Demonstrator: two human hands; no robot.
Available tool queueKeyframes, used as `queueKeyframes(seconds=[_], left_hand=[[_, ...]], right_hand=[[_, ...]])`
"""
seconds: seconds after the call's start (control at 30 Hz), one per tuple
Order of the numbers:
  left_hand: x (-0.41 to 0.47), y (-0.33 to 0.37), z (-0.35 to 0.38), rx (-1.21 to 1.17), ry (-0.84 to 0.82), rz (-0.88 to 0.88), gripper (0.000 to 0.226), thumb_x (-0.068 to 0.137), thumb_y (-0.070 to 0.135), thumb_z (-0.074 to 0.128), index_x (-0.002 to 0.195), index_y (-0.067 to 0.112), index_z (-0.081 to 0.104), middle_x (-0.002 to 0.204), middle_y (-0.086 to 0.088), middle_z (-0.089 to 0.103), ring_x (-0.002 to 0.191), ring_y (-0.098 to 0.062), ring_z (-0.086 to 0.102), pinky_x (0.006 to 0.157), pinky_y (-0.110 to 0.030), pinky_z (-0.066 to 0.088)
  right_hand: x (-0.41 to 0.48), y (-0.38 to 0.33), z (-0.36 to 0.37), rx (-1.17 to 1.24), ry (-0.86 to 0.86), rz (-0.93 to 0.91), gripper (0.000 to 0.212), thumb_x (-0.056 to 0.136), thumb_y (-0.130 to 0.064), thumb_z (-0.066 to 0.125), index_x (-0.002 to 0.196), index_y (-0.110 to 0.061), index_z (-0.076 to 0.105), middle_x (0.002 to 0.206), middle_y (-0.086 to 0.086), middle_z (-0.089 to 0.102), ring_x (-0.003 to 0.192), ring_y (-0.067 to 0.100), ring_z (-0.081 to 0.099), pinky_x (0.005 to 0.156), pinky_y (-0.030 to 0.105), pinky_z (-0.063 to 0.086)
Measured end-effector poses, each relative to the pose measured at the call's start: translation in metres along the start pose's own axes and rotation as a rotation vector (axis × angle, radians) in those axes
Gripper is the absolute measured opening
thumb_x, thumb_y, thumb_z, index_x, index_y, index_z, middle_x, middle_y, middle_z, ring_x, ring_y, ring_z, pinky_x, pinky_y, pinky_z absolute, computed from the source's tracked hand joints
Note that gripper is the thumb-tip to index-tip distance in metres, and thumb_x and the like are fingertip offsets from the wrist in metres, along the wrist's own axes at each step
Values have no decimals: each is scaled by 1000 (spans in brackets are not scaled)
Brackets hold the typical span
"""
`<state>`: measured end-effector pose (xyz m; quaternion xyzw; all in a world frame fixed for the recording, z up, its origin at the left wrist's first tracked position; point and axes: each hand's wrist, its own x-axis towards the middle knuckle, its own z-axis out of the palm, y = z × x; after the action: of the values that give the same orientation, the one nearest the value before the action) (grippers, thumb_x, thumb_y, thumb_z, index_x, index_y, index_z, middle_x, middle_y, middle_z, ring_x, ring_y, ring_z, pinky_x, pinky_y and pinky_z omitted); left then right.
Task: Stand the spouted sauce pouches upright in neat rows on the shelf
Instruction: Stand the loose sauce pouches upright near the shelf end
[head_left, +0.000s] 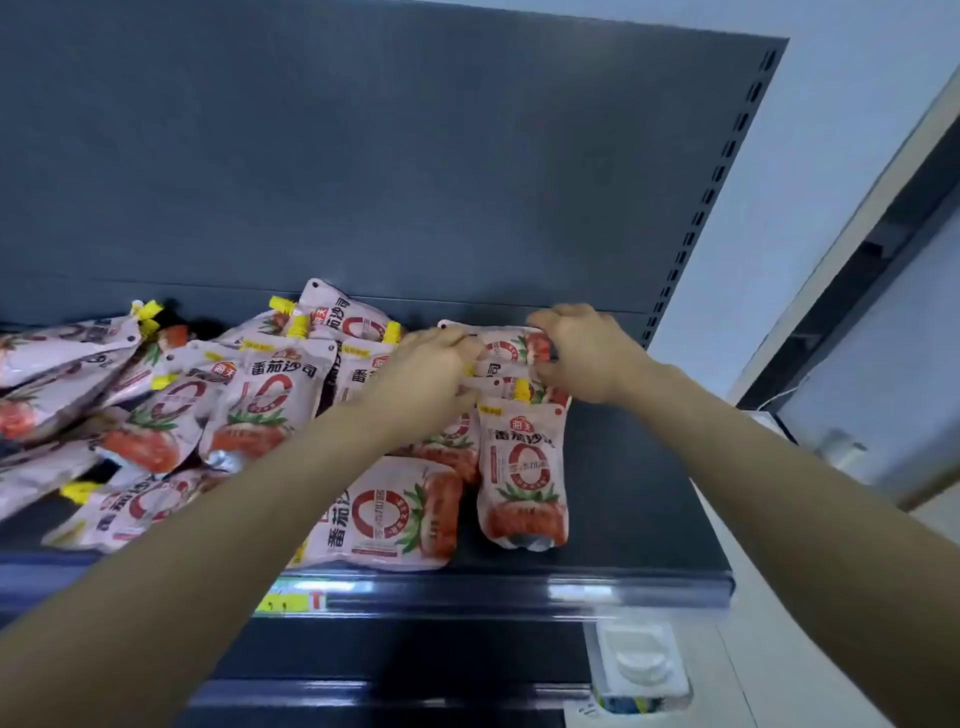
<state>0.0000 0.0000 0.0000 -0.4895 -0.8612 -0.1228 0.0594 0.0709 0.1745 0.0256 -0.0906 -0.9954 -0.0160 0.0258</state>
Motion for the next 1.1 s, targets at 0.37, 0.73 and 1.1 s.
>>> queueKeyframes(seconds=[0.37,0.73,1.1], left_hand=[[30,-4,37,-159,-274,-141,52,87,38,57,133,18,47,136,-5,50,127,-25,42,110,-38,27],[49,-2,62,-292,-372,-345,23,82,38,61,73,17,58,84,-1,57,96,-27,53,86,-34,37],[35,-3,50,-449,-264,-517,18,82,25,67,72,14,58,84,0,59,76,-14,55,67,-27,44]], right_hand=[[38,15,23,63,-63,-10,45,87,-22,56,131,-14,49,127,11,57,118,32,52,98,43,45],[81,30,51,352,-194,20,38,91,-19,58,128,-9,55,128,8,60,116,26,57,91,27,42],[122,40,65,218,-224,-139,11,87,-19,57,88,-8,59,105,15,66,90,29,60,71,29,44]])
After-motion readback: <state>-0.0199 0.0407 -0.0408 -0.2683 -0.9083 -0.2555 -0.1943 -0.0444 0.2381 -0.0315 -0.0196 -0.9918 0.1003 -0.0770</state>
